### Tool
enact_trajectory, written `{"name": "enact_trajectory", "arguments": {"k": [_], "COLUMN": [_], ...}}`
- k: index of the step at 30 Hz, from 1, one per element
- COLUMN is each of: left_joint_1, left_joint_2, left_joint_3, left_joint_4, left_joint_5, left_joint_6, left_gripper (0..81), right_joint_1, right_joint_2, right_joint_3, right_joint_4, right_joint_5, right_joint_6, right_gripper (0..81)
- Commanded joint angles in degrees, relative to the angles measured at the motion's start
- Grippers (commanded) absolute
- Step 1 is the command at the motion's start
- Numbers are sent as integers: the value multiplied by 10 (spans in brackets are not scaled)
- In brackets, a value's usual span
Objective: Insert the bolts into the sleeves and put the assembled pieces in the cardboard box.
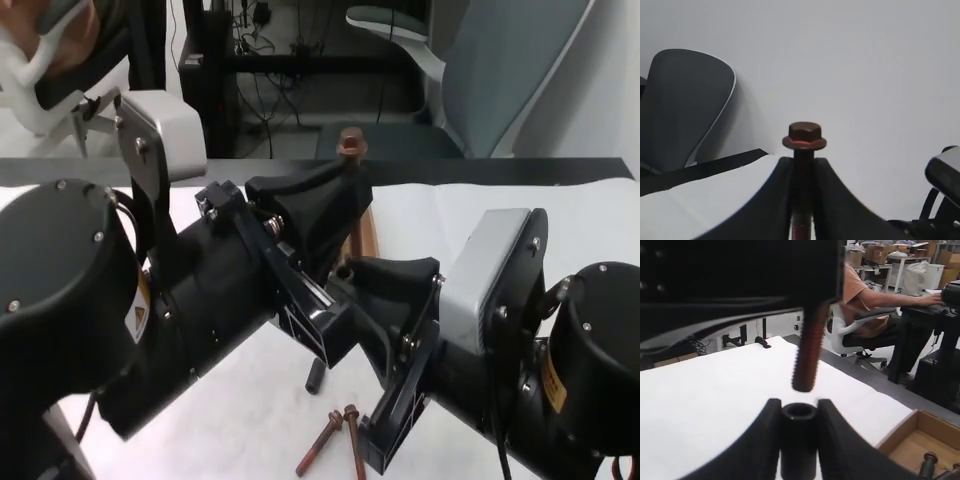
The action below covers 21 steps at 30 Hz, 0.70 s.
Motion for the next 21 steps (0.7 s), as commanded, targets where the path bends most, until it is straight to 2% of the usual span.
{"name": "enact_trajectory", "arguments": {"k": [1, 12, 21], "left_joint_1": [-2, -2, -2], "left_joint_2": [0, 0, 0], "left_joint_3": [-3, -3, -1], "left_joint_4": [-8, 55, 67], "left_joint_5": [2, -3, -35], "left_joint_6": [21, 42, 67], "left_gripper": [18, 18, 18], "right_joint_1": [1, 1, 1], "right_joint_2": [-1, -3, -13], "right_joint_3": [-3, -3, -3], "right_joint_4": [-16, -17, -43], "right_joint_5": [9, 9, 9], "right_joint_6": [-5, -5, -5], "right_gripper": [6, 6, 6]}}
